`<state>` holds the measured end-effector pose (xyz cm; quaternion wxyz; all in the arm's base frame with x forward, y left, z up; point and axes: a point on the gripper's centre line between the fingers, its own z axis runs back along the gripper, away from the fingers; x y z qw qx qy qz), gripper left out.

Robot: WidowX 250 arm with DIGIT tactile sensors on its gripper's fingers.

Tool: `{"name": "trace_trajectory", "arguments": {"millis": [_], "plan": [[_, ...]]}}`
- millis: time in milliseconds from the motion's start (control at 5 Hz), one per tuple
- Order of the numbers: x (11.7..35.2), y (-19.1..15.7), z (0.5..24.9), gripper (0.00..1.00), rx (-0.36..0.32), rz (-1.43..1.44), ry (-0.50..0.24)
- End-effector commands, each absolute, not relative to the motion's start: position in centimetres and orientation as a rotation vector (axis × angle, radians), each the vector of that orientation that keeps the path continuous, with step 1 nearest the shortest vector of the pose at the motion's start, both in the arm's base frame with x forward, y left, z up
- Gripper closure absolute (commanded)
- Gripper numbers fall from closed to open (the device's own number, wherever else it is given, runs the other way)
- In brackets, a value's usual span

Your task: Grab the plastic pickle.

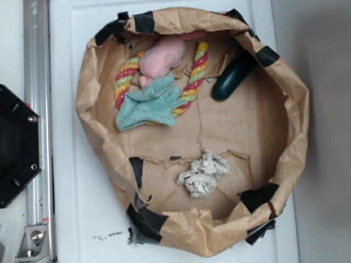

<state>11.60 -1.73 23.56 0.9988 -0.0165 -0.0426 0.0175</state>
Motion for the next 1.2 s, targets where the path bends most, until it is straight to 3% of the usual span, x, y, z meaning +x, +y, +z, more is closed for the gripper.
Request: {"name": "trace_trajectory", "arguments": {"millis": [0, 400, 600, 800, 1000], "plan": [[11.6, -1.7, 23.6, 0.0, -0.033, 0.035, -0.085], [18.1, 2.9, 17.8, 0.0, -0.001, 0.455, -0.265], [22.3, 2.6, 15.0, 0.0, 0.03, 0.66, -0.332], [26.0, 1.5, 13.1, 0.0, 0.06, 0.679, -0.344], [28.4, 2.1, 12.0, 0.0, 0.087, 0.714, -0.278]]}}
